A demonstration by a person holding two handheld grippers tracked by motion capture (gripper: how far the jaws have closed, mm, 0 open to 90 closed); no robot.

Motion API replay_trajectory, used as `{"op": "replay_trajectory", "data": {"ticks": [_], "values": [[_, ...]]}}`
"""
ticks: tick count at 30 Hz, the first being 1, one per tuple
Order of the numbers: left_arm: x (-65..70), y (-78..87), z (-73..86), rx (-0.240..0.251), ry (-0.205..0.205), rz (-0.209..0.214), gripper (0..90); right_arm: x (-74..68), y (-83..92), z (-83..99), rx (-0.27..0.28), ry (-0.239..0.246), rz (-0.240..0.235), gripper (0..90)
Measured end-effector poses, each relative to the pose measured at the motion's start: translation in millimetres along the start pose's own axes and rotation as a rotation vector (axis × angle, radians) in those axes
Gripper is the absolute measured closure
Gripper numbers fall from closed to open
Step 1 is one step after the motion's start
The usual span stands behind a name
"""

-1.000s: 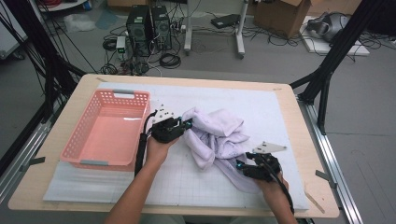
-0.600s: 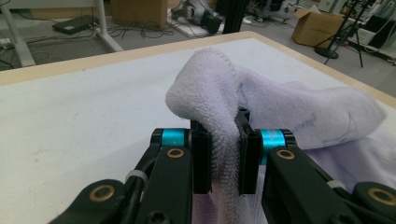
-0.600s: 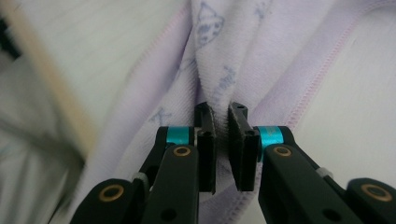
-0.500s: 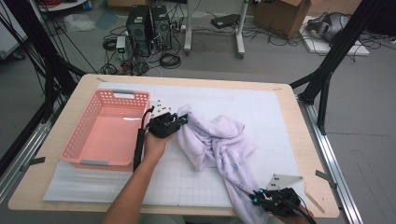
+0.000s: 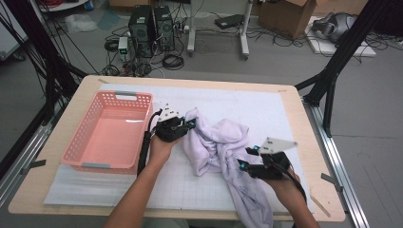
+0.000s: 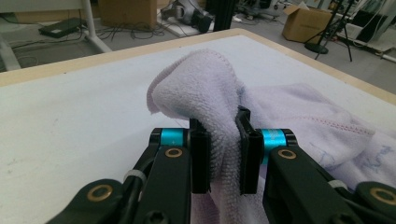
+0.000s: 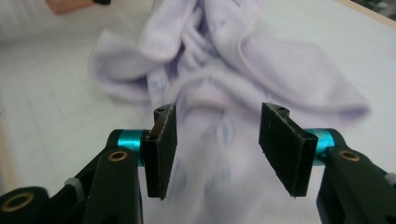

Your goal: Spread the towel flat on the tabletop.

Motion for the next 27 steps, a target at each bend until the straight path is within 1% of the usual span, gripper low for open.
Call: {"op": "replay_trajectory", "data": {"ticks": [1,2,3,4,5,6,8,9,10,11,12,13,14,15,16,17,18,19,20,21,22,23,24,25,26,27], "values": [[0.4,0.5,-0.6,0.003,-0.004,0.005,79.0,2.0,-7.6,-4.1,0.0,-0.001,-0.014,45.2],[0.9,0.9,-0.9,0.004,-0.006,0.006,79.0,5.6,-19.8,-9.9,-0.011,0.004,-0.025,43.8],[1.2,1.4,-1.4,0.007,-0.008,0.006,79.0,8.1,-26.8,-12.8,-0.02,0.012,-0.026,43.3],[1.4,1.7,-1.8,0.011,-0.006,0.009,79.0,11.9,-37.9,-17.0,-0.039,0.021,-0.028,42.7],[1.2,2.4,-2.5,0.015,-0.009,0.009,78.9,13.7,-43.9,-19.5,-0.041,0.025,-0.033,42.7],[1.2,2.8,-2.8,0.017,-0.007,0.011,78.7,17.1,-53.4,-24.0,-0.039,0.021,-0.043,42.6],[1.1,3.3,-3.3,0.02,-0.004,0.014,78.6,21.4,-67.3,-31.4,-0.025,0.008,-0.058,42.6],[1.6,2.9,-2.8,0.019,-0.002,0.019,78.6,22.9,-72.6,-33.8,-0.023,0.009,-0.061,42.7],[2.4,2.4,-2.3,0.015,-0.002,0.025,78.6,24.6,-81.7,-36.8,-0.037,0.016,-0.058,43.6],[3.6,1.7,-1.5,0.006,-0.01,0.031,78.6,26.1,-87.2,-38.1,-0.044,0.024,-0.056,45.5],[3.9,1.5,-1.2,0.001,-0.015,0.031,78.6,28.2,-96.2,-39.5,-0.065,0.027,-0.062,47.7],[4.2,1.0,-1.1,0.002,-0.014,0.03,78.6,29.5,-101.3,-40.0,-0.078,0.037,-0.063,51.0],[3.8,0.7,-0.9,0.001,-0.014,0.028,78.6,31.6,-108.5,-41.2,-0.09,0.047,-0.075,61.5],[3.5,0.2,-0.4,0.002,-0.01,0.029,78.7,32.7,-111.7,-42.1,-0.089,0.055,-0.09,73.8],[3.0,-0.2,0.2,-0.001,-0.008,0.028,78.6,36.3,-115.7,-43.3,-0.092,0.068,-0.099,80.8],[2.6,-1.2,1.6,-0.008,0.001,0.027,77.3,40.1,-118.0,-44.5,-0.089,0.062,-0.089,82.7],[2.5,-2.0,2.6,-0.015,0.009,0.025,72.6,48.7,-121.1,-46.4,-0.091,0.035,-0.069,83.3],[2.0,-3.6,4.3,-0.028,0.019,0.014,65.1,55.4,-122.8,-47.6,-0.088,0.019,-0.057,83.5],[2.1,-4.3,5.4,-0.038,0.023,0.011,57.2,67.3,-124.5,-49.7,-0.081,-0.02,-0.02,83.7],[2.3,-5.6,7.1,-0.05,0.024,0.004,52.7,74.6,-125.2,-51.1,-0.076,-0.042,0.007,83.7],[2.8,-6.2,8.0,-0.055,0.025,0.001,48.2,87.7,-125.1,-52.8,-0.078,-0.07,0.061,83.8],[4.3,-6.9,9.2,-0.064,0.022,-0.001,45.2,95.9,-124.5,-53.7,-0.075,-0.086,0.098,83.8],[5.8,-7.5,10.0,-0.064,0.022,0.001,44.1,111.0,-121.7,-54.3,-0.07,-0.116,0.175,83.7],[7.8,-7.6,11.1,-0.079,0.01,0.002,42.8,119.6,-119.3,-54.1,-0.063,-0.14,0.22,83.7],[9.1,-7.9,11.4,-0.082,0.007,0.004,41.0,133.9,-113.5,-52.1,-0.067,-0.175,0.295,83.7],[11.0,-7.9,11.3,-0.087,0.004,0.013,40.3,141.8,-109.6,-50.6,-0.061,-0.206,0.33,83.7]]}}
Point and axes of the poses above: each handheld gripper's, and its own axes: y roughly backward along the jaws, z roughly out of its underside, x roughly to its right, the point moved 5 cm from there along -y, roughly forward along the jaws, and after that the axes turned 6 degrees about x, right-handed, at the moved point
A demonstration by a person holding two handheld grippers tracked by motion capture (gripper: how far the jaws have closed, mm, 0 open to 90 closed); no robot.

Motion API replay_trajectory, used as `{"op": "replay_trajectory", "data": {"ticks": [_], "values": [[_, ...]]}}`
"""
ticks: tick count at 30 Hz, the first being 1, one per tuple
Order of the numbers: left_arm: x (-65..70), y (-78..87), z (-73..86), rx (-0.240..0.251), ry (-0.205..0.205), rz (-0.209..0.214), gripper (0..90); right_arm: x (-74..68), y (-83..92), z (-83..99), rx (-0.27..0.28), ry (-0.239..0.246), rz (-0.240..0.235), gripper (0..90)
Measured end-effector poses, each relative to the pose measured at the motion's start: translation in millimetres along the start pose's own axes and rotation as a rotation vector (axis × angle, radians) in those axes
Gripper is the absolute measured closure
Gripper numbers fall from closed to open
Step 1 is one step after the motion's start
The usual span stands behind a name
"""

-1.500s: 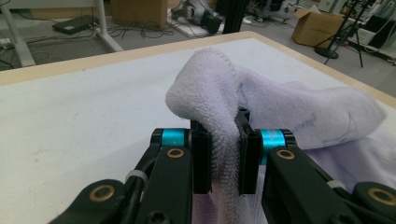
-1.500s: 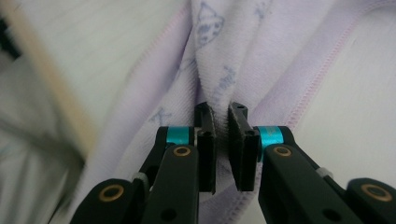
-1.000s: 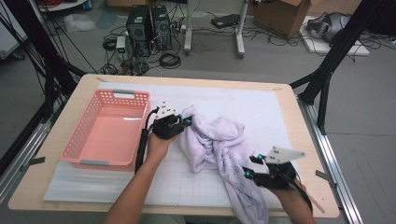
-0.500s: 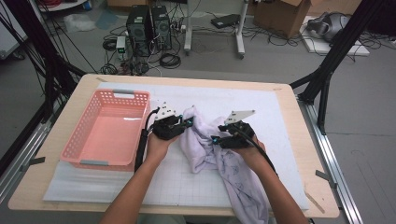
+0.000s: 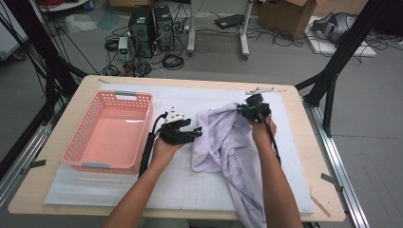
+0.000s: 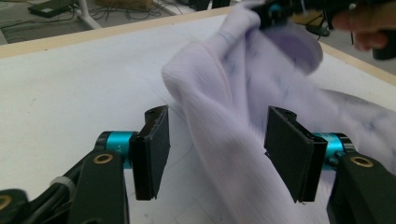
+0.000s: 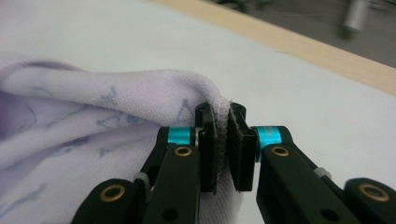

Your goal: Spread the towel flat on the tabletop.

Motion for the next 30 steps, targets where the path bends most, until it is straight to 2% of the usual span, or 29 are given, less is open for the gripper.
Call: {"op": "replay_trajectory", "data": {"ticks": [1,2,3,4,5,7,10,14,16,17,19,20,22,23,24,25,26,28,30], "values": [[0.9,0.2,-0.2,-0.001,-0.003,0.001,40.3,14.6,3.5,0.6,0.01,-0.036,0.06,83.7],[3.5,0.7,-1.0,-0.001,-0.004,0.012,40.0,23.2,6.8,1.2,0.016,-0.053,0.107,83.8],[5.1,1.3,-1.6,0.0,-0.006,0.021,39.6,37.3,13.3,2.9,0.022,-0.089,0.191,83.7],[8.6,1.7,-2.3,0.002,-0.008,0.04,39.5,45.3,17.5,4.2,0.028,-0.111,0.228,83.7],[11.2,1.8,-2.5,0.001,-0.011,0.05,39.4,55.1,23.3,7.2,0.029,-0.158,0.267,83.2],[16.9,0.7,-1.2,-0.016,-0.031,0.071,38.1,63.2,27.9,11.8,0.02,-0.197,0.245,78.5],[26.6,-5.5,6.0,-0.075,-0.043,0.096,36.8,63.7,34.8,14.4,0.036,-0.204,0.218,63.6],[43.7,-17.6,18.4,-0.15,-0.081,0.141,34.6,57.3,51.3,17.8,0.059,-0.153,0.186,57.3],[51.2,-25.5,26.5,-0.186,-0.083,0.155,34.0,55.2,61.7,21.0,0.067,-0.139,0.16,56.8],[52.9,-28.2,29.4,-0.201,-0.088,0.159,33.6,53.5,68.5,24.1,0.068,-0.116,0.158,56.8],[58.6,-34.2,35.2,-0.22,-0.047,0.173,31.6,51.2,78.6,30.9,0.061,-0.075,0.16,56.8],[62.8,-36.7,37.8,-0.229,-0.042,0.182,31.6,50.6,82.5,33.9,0.062,-0.065,0.154,56.8],[70.1,-40.4,43.3,-0.249,-0.081,0.181,33.3,48.5,92.3,43.2,0.065,-0.058,0.137,56.6],[72.3,-41.8,45.9,-0.26,-0.096,0.176,36.3,46.4,97.2,50.0,0.063,-0.052,0.125,55.7],[74.5,-42.0,45.9,-0.253,-0.132,0.152,38.6,44.2,99.8,54.8,0.058,-0.051,0.106,54.5],[75.5,-41.4,45.8,-0.249,-0.143,0.153,46.6,39.5,102.5,62.8,0.041,-0.05,0.078,51.6],[76.5,-40.5,45.9,-0.247,-0.155,0.155,57.5,36.2,103.5,68.2,0.035,-0.037,0.069,51.0],[76.2,-39.6,45.2,-0.249,-0.153,0.153,75.0,23.5,102.8,85.8,0.003,-0.007,0.018,49.5],[72.7,-37.1,42.9,-0.242,-0.138,0.145,79.7,13.3,100.6,99.6,-0.029,-0.006,-0.021,47.7]]}}
Point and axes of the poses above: each handheld gripper's, and its own axes: y roughly backward along the jaws, z roughly out of its underside, x roughly to its right, the point moved 5 cm from there along -y, roughly forward along the jaws, and after that the axes turned 6 degrees about x, right-handed, at the moved point
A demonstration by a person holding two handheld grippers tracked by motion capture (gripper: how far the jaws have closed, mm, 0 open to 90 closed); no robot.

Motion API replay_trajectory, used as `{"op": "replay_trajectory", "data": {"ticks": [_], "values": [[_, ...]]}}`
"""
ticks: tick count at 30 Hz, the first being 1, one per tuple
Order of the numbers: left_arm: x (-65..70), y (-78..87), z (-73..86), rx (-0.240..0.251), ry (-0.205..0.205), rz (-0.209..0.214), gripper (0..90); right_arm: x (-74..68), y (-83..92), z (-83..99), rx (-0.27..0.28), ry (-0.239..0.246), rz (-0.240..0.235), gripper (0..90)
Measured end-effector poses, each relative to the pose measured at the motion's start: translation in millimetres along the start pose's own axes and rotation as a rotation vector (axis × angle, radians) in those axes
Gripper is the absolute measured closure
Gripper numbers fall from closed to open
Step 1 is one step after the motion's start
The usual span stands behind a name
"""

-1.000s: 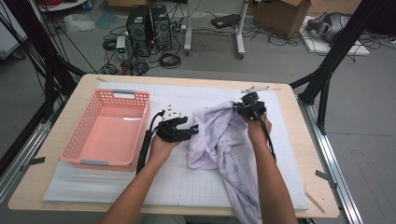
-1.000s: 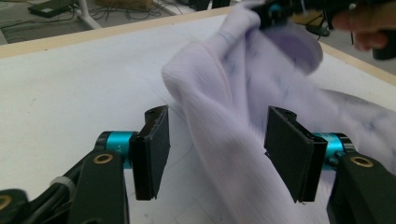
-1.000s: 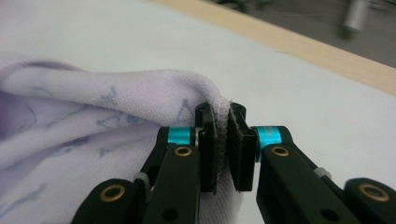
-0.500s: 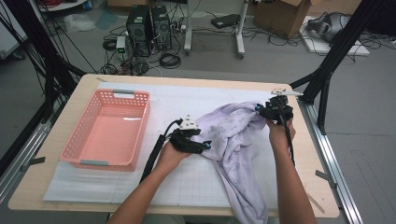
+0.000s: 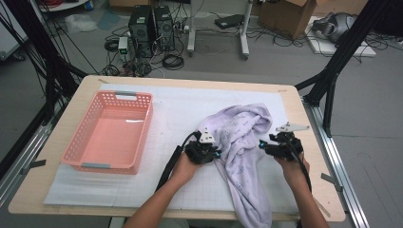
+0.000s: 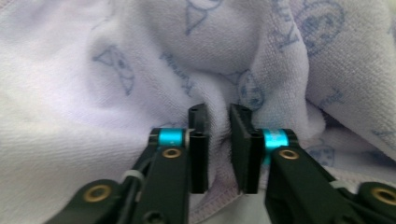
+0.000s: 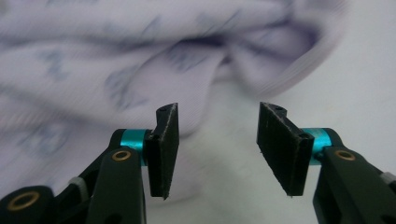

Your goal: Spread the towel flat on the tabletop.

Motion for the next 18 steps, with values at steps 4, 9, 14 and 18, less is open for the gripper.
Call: {"op": "replay_trajectory", "data": {"ticks": [4,9,14,18], "values": [[-23.2,20.2,-4.2,0.078,0.091,-0.02,81.1,-29.4,-2.9,24.0,-0.021,-0.001,-0.095,46.8],[-44.9,38.6,-1.9,0.094,0.122,-0.087,83.3,-54.8,-6.1,37.2,-0.044,0.055,-0.171,75.5],[-65.7,53.5,0.3,0.118,0.135,-0.198,85.1,-59.8,9.3,43.6,-0.083,0.053,-0.241,81.9],[-81.0,55.5,2.0,0.137,0.159,-0.293,85.4,-61.5,34.4,60.2,-0.095,0.078,-0.257,82.0]]}}
Point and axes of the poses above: each handheld gripper's, and its own axes: y roughly backward along the jaws, z roughly out of its underside, x roughly to its right, the point moved 5 cm from there along -y, roughly forward along the jaws, and after that the axes turned 6 degrees about x, right-handed, at the moved point
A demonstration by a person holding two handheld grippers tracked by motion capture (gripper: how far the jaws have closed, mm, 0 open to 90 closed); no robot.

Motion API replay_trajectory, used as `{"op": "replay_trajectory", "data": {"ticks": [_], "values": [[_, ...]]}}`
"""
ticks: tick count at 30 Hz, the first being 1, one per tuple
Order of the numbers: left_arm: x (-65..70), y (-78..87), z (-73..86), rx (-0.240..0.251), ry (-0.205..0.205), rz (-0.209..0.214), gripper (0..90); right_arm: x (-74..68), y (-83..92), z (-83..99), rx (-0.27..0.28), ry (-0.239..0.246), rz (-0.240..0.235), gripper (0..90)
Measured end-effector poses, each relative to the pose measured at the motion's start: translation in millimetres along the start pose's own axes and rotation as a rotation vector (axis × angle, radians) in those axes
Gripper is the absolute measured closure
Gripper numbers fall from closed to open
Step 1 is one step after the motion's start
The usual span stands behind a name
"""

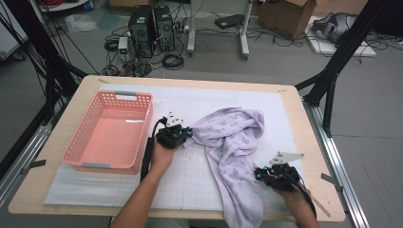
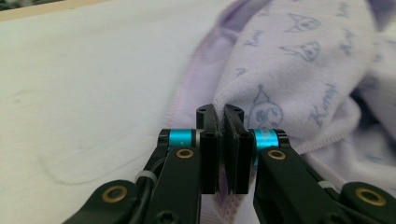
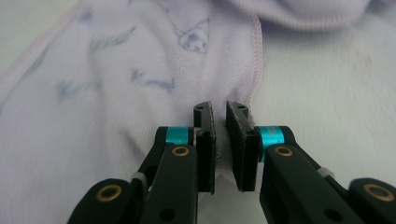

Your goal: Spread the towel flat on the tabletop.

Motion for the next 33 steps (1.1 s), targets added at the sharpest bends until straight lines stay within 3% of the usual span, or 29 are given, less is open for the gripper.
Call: {"op": "replay_trajectory", "data": {"ticks": [1,2,5,8,10,11,12,15,18,21,23,24,26,27,28,29,31,33], "values": [[-2.3,-0.3,0.4,-0.003,-0.004,-0.011,85.3,-2.3,8.0,6.8,-0.005,0.028,0.006,81.9],[-7.6,-1.5,1.8,-0.002,0.003,-0.05,85.3,-3.6,11.5,9.6,-0.008,0.039,0.009,82.0],[-13.3,-1.9,2.0,0.016,0.016,-0.082,85.2,-11.4,35.3,28.6,-0.033,0.062,0.012,82.0],[-10.8,-2.4,0.1,0.042,0.018,-0.071,83.2,-16.1,50.7,39.4,-0.06,0.07,-0.002,81.8],[-4.9,-2.7,-2.5,0.074,0.051,-0.034,64.8,-16.5,57.5,39.6,-0.049,0.067,0.004,76.3],[-1.7,-2.4,-3.2,0.081,0.051,-0.015,55.4,-14.3,59.8,34.8,-0.016,0.047,0.021,70.5],[4.8,-1.2,-3.9,0.095,0.033,0.012,52.9,-12.4,60.2,31.0,0.006,0.039,0.026,66.2],[17.6,2.5,-5.0,0.115,0.008,0.076,47.1,-4.3,53.4,11.7,0.082,0.007,0.059,60.3],[27.2,1.4,-3.0,0.112,-0.002,0.112,44.1,4.1,33.7,-9.3,0.122,-0.014,0.102,56.4],[34.8,-10.1,3.3,0.068,-0.003,0.116,39.8,10.0,1.7,-29.6,0.117,-0.029,0.122,52.5],[38.0,-20.3,7.5,0.018,-0.01,0.093,37.9,9.8,-19.2,-39.1,0.112,-0.055,0.096,50.2],[39.6,-26.9,9.7,-0.022,-0.023,0.074,38.0,8.9,-26.4,-42.2,0.114,-0.061,0.09,49.3],[41.9,-34.4,9.5,-0.053,-0.054,0.026,40.9,4.9,-43.3,-47.7,0.088,-0.039,0.087,50.3],[41.7,-36.1,8.6,-0.067,-0.07,0.01,48.2,2.6,-50.6,-49.3,0.075,-0.026,0.087,53.5],[41.2,-38.6,6.2,-0.082,-0.091,-0.009,55.9,1.6,-52.9,-49.8,0.072,-0.016,0.09,60.0],[40.6,-39.9,4.3,-0.085,-0.094,-0.016,68.0,0.1,-53.5,-50.1,0.069,0.002,0.076,72.4],[37.6,-42.8,-1.1,-0.091,-0.091,-0.034,76.7,-3.6,-50.5,-47.3,0.037,0.041,0.055,89.4],[32.8,-44.3,-5.1,-0.079,-0.092,-0.055,78.9,-4.9,-46.6,-40.1,-0.009,0.07,0.05,89.6]]}}
Point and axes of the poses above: each handheld gripper's, and its own axes: y roughly backward along the jaws, z roughly out of its underside, x roughly to its right, the point moved 5 cm from there along -y, roughly forward along the jaws, and after that the axes turned 6 degrees about x, right-handed, at the moved point
